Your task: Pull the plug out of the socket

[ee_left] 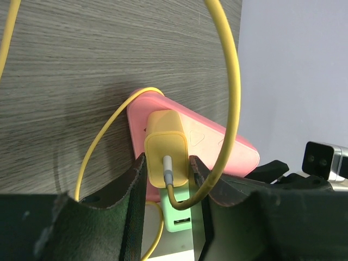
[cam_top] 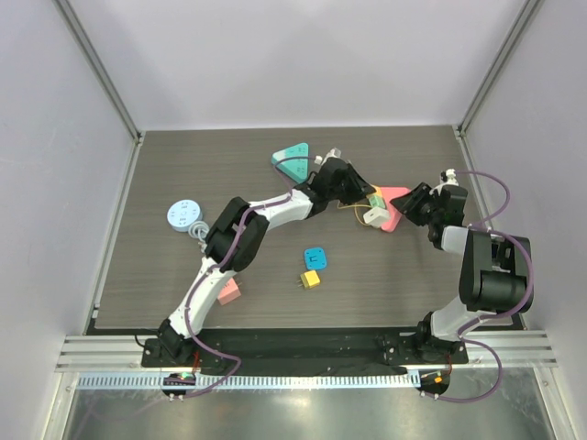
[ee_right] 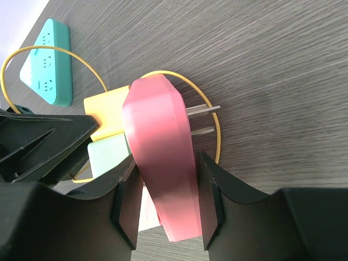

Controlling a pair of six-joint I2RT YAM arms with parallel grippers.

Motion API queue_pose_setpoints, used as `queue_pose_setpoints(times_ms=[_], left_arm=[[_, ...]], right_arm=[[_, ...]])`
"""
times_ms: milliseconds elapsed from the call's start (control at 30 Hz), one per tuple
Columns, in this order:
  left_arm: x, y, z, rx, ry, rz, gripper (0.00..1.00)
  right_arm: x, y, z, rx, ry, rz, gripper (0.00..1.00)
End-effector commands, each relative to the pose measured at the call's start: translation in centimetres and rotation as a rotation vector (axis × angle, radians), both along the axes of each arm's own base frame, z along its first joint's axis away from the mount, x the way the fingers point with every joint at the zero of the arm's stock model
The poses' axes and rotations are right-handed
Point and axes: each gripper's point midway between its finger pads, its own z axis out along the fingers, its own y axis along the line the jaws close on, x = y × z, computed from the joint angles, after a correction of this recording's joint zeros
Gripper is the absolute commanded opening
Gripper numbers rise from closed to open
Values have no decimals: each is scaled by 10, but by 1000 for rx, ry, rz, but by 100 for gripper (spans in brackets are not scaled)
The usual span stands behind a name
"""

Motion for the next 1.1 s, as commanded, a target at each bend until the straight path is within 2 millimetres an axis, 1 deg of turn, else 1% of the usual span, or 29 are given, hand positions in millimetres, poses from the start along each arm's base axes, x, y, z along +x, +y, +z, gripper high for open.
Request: queue_pose_setpoints(times_ms=[0,67,133,167,200,267,300,367,400,433,467,533,600,633,700,733,767,800,833,867,900,933,967,1000,1033,1067], left_arm=[[0,-2,67,-93,-103,-42,0],[2,2,65,-68,-97,-27,0],[4,5,69,-10,-133,-26,0],[-1,4,72,76,-179,-53,0],[2,12,74,137,-202,-22,0],[-3,15,75,193,-222,-35,0],[-3,15,76,190,-217,-36,0],[-3,16,75,120,-157,-64,0],[-2,16,73,78,-121,-70,0],[-3,19,64,28,-44,-65,0],[-1,19,66,10,-43,-57,0],[1,19,71,24,-65,-51,0],[0,22,69,65,-71,-39,0],[1,27,71,104,-99,-26,0],[-2,26,75,121,-134,-38,0],[0,18,92,64,-212,-57,0],[-10,12,95,8,-221,-111,0],[-11,9,100,-46,-219,-123,0],[-7,9,110,-109,-225,-126,0],[-5,8,110,-136,-178,-120,0],[0,11,108,-107,-163,-95,0],[0,21,89,-14,-100,-70,0],[1,27,85,47,-98,-51,0],[10,36,92,99,-140,-2,0],[7,40,89,129,-130,7,0],[7,41,90,132,-131,13,0]], right_arm=[[-6,-31,-20,-104,92,-129,1],[-6,-31,-22,-102,102,-131,1],[-7,-32,-24,-99,115,-135,1],[-6,-31,-24,-98,116,-131,1],[-6,-31,-25,-96,122,-131,1],[-6,-31,-25,-97,122,-130,1],[-6,-32,-25,-98,123,-131,1],[-7,-33,-25,-99,122,-134,1],[-7,-32,-25,-98,122,-133,1],[-7,-32,-24,-99,119,-134,1],[-7,-33,-25,-98,121,-136,1],[-7,-34,-25,-93,123,-139,1],[-8,-35,-26,-95,125,-145,1],[-8,-36,-26,-96,128,-148,1],[-9,-38,-26,-101,131,-157,1],[-9,-38,-27,-99,133,-158,1],[-9,-39,-27,-99,132,-161,1],[-8,-40,-26,-99,129,-165,1],[-9,-39,-26,-98,129,-164,1],[-9,-39,-26,-98,127,-163,1],[-9,-39,-26,-97,127,-164,1],[-9,-40,-26,-99,127,-163,1],[-9,-40,-25,-97,124,-165,1],[-9,-39,-25,-98,123,-159,1],[-9,-39,-24,-97,122,-158,1],[-8,-39,-24,-99,117,-157,1]])
